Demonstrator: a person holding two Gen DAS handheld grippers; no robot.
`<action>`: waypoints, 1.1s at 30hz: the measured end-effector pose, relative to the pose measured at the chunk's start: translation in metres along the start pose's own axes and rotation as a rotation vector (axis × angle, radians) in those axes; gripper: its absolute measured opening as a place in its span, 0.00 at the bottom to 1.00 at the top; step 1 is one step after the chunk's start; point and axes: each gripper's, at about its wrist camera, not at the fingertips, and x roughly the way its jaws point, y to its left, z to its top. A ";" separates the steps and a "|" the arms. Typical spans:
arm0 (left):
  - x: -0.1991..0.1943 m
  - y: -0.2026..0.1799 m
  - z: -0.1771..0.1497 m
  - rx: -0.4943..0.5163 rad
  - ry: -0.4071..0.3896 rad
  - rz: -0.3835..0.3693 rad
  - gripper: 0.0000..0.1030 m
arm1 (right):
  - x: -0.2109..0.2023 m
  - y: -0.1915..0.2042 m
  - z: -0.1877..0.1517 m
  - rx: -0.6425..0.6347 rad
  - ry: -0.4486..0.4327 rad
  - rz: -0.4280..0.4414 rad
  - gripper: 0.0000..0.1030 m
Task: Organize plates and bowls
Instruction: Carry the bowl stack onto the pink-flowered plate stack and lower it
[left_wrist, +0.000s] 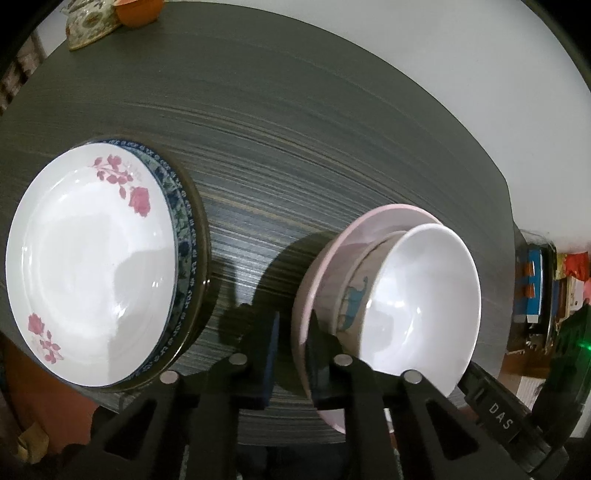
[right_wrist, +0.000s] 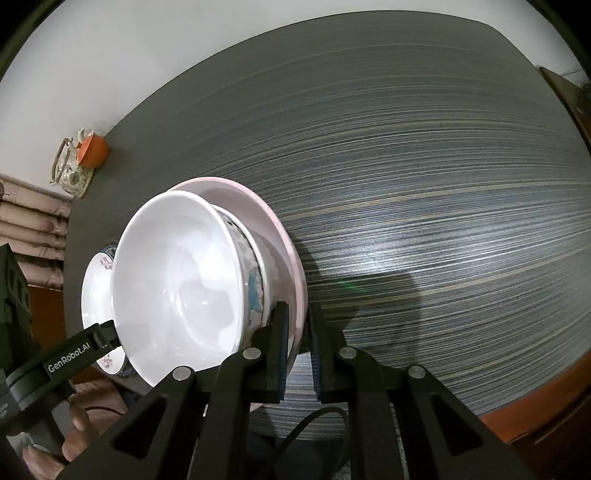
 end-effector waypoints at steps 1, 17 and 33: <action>0.000 -0.001 0.000 0.005 -0.002 0.001 0.06 | 0.000 0.000 0.000 0.002 0.000 0.001 0.12; -0.002 -0.017 -0.007 0.057 -0.041 0.042 0.05 | -0.004 0.001 -0.005 0.019 -0.034 -0.004 0.12; -0.003 -0.022 -0.012 0.071 -0.056 0.048 0.05 | -0.006 0.003 -0.008 0.016 -0.047 -0.019 0.12</action>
